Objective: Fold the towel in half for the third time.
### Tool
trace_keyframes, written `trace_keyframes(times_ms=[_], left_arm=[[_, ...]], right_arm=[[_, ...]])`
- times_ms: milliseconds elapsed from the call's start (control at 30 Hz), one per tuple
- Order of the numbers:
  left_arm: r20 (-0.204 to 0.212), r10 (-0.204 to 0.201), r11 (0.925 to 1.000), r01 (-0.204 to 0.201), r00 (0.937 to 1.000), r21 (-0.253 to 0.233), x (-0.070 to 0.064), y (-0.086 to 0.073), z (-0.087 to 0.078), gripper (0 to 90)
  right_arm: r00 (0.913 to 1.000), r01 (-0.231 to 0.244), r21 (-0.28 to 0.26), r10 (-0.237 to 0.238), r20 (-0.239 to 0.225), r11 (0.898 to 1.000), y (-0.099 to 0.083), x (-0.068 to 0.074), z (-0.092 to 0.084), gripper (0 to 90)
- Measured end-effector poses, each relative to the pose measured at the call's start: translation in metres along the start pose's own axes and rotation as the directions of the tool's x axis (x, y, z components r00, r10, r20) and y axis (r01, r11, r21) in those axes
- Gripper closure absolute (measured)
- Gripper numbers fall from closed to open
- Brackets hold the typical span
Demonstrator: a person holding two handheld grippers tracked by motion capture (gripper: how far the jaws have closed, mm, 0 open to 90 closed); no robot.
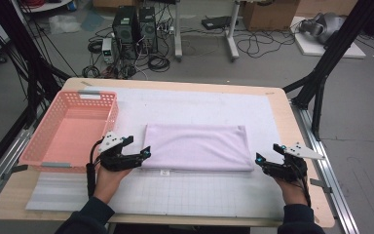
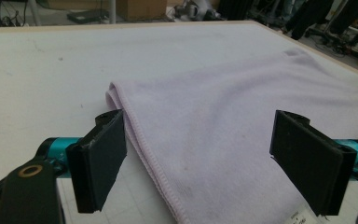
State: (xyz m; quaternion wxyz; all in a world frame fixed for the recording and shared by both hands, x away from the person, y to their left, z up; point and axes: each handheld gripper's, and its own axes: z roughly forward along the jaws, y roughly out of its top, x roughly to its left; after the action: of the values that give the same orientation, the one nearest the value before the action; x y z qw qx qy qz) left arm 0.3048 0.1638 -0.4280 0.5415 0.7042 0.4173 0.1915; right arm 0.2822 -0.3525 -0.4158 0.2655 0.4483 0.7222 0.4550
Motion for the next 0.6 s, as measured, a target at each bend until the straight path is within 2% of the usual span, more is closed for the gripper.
trace_keyframes(times_ms=[333, 433, 600], left_arm=[[0.002, -0.027, 0.9967, 0.027, 0.9996, 0.077, 0.000, -0.005, 0.002, 23.8], [-0.016, -0.036, 0.9907, 0.038, 0.9992, 0.131, 0.001, -0.008, 0.004, 26.0], [-0.030, -0.060, 0.9814, 0.065, 0.9977, 0.181, 0.004, -0.013, 0.006, 28.8]], right_arm=[[0.9995, 0.016, 0.006, -0.016, -0.027, 1.000, 0.001, 0.001, 0.006, 20.3], [0.9996, 0.012, 0.013, -0.012, -0.027, 1.000, 0.001, 0.001, 0.007, 20.3], [0.9992, 0.021, 0.016, -0.021, -0.035, 1.000, 0.002, 0.004, 0.010, 20.3]])
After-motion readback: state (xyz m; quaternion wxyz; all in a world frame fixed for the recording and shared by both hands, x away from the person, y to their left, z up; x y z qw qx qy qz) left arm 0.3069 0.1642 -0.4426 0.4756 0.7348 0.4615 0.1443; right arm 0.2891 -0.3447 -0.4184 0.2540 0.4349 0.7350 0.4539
